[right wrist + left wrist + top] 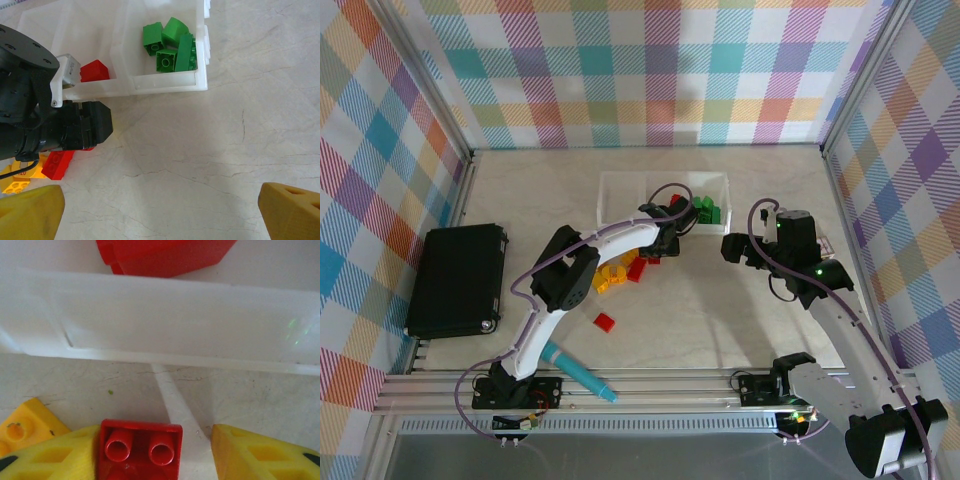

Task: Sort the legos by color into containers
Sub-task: Pick up the lego from the center of the table.

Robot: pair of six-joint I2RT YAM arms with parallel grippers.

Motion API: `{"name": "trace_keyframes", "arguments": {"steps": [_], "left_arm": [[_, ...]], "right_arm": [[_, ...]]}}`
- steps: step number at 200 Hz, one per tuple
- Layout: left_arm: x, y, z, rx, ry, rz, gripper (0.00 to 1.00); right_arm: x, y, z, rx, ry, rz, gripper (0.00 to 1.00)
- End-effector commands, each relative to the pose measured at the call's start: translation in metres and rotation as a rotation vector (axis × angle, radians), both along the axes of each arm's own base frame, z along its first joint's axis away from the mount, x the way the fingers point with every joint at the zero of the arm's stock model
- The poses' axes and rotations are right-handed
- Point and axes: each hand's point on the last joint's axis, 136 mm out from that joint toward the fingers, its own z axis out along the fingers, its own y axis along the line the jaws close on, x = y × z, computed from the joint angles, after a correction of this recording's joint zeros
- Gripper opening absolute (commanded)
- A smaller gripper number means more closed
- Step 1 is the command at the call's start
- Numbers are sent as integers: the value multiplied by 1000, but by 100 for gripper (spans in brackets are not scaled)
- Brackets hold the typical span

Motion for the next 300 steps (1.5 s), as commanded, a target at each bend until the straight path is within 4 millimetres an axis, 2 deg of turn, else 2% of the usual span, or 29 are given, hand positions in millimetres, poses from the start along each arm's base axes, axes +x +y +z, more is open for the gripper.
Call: {"name": "trace_keyframes", "arguments": {"steps": [1, 26, 107, 129, 186, 218, 267, 300], "left_arm": [[2, -7, -2, -4, 16, -28, 66], [1, -6, -3, 11, 21, -41, 66], [1, -7, -10, 22, 38, -53, 46], [1, -8, -11, 21, 40, -58, 45], [-2, -26, -15, -55, 60, -120, 45], [-3, -25, -17, -49, 70, -127, 42], [-4, -22, -12, -31, 63, -151, 28], [-4, -21, -2, -37, 47, -162, 18]], "right_arm": [[1, -3, -2, -4, -4, -10, 99], [0, -3, -3, -5, -1, -13, 99], [0, -6, -1, -13, -13, -24, 99], [0, -7, -1, -14, -15, -27, 99], [-1, -9, 1, -20, -22, -36, 99], [-1, -10, 2, -22, -26, -39, 99], [-2, -12, 3, -24, -31, -46, 99], [-2, -13, 4, -27, -35, -50, 99]]}}
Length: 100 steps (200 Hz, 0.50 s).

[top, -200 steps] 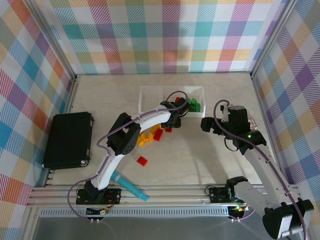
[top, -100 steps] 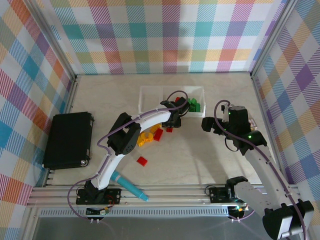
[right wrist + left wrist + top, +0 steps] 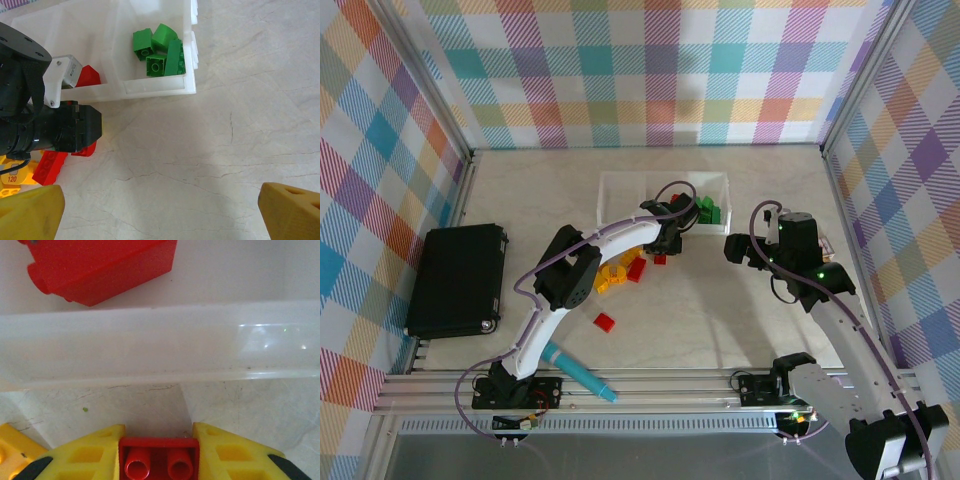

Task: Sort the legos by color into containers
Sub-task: Pick up the lego from the center of the table.

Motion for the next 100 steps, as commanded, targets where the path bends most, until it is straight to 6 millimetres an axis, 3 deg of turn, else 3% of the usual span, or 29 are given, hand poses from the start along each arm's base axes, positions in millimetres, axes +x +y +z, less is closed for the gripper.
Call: {"name": "trace_keyframes", "arguments": {"steps": [1, 30, 100], "left_arm": [[-7, -8, -1, -38, 29, -38, 18], [-6, -6, 27, -71, -23, -31, 15], [12, 4, 146, -138, -283, -24, 15]], "right_arm": [[-1, -4, 2, -6, -15, -16, 99], [-1, -7, 2, -15, -23, -27, 99], [0, -16, 2, -47, -42, -70, 99]]}}
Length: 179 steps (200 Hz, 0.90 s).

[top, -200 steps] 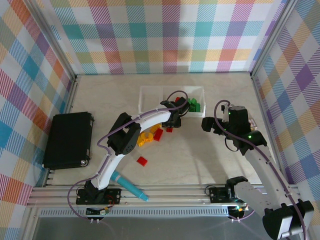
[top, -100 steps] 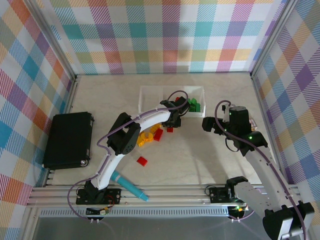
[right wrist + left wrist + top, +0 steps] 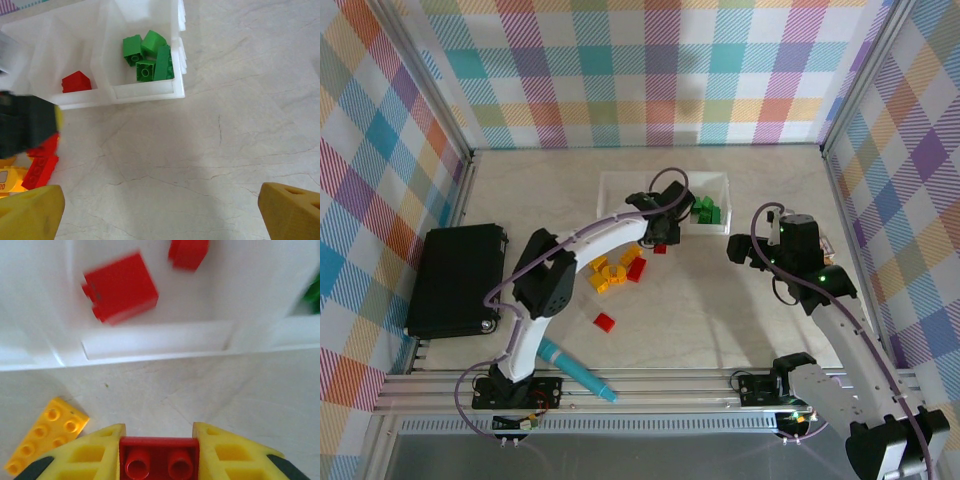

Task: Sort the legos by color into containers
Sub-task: Pick up the lego from the center of the table, then place the lego in the container.

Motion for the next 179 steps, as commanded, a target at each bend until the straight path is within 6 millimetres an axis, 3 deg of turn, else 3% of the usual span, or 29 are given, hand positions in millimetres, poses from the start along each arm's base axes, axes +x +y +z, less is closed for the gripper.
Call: {"name": "trace_keyframes", "arguments": {"steps": [1, 28, 76, 121, 179], "left_arm": [[14, 1, 63, -29, -154, 0, 15], [35, 2, 86, 19, -247, -1, 15], [79, -9, 93, 59, -353, -4, 12], [118, -7, 81, 70, -416, 42, 11], [143, -8, 51, 33, -400, 60, 15]], "right_arm": [[0, -7, 1, -17, -24, -31, 99], [0, -8, 1, -19, -27, -35, 99], [-2, -7, 2, -13, -31, -28, 99], [-2, -6, 0, -12, -28, -23, 99], [-1, -5, -4, -13, -16, -21, 99]]}}
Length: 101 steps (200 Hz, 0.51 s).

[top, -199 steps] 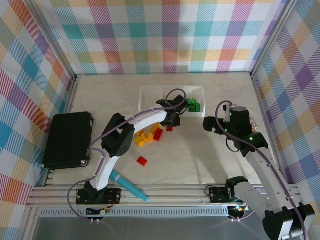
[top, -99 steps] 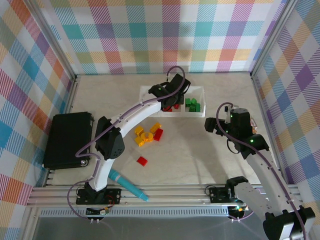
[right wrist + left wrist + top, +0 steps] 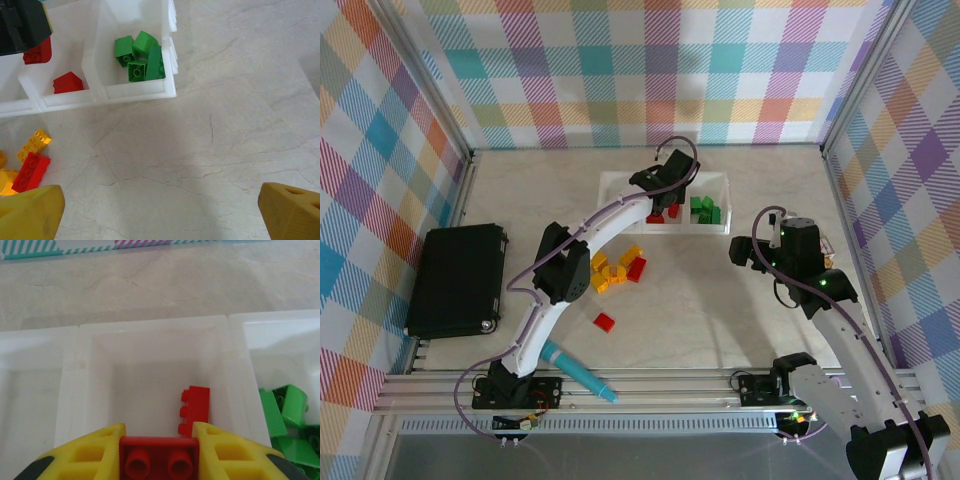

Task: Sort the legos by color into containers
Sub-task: Place the lego in the container.

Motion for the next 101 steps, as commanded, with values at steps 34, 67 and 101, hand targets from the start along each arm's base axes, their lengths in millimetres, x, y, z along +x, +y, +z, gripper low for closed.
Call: {"name": "trace_keyframes", "arguments": {"steps": [34, 67, 101], "left_arm": [[31, -1, -6, -86, -24, 18, 17], [40, -2, -15, -78, -35, 24, 20], [45, -4, -22, -83, -38, 24, 24]], "right_arm": [[3, 0, -2, 6, -13, -1, 99], [2, 1, -2, 8, -13, 2, 99], [2, 1, -2, 10, -13, 3, 99]]}}
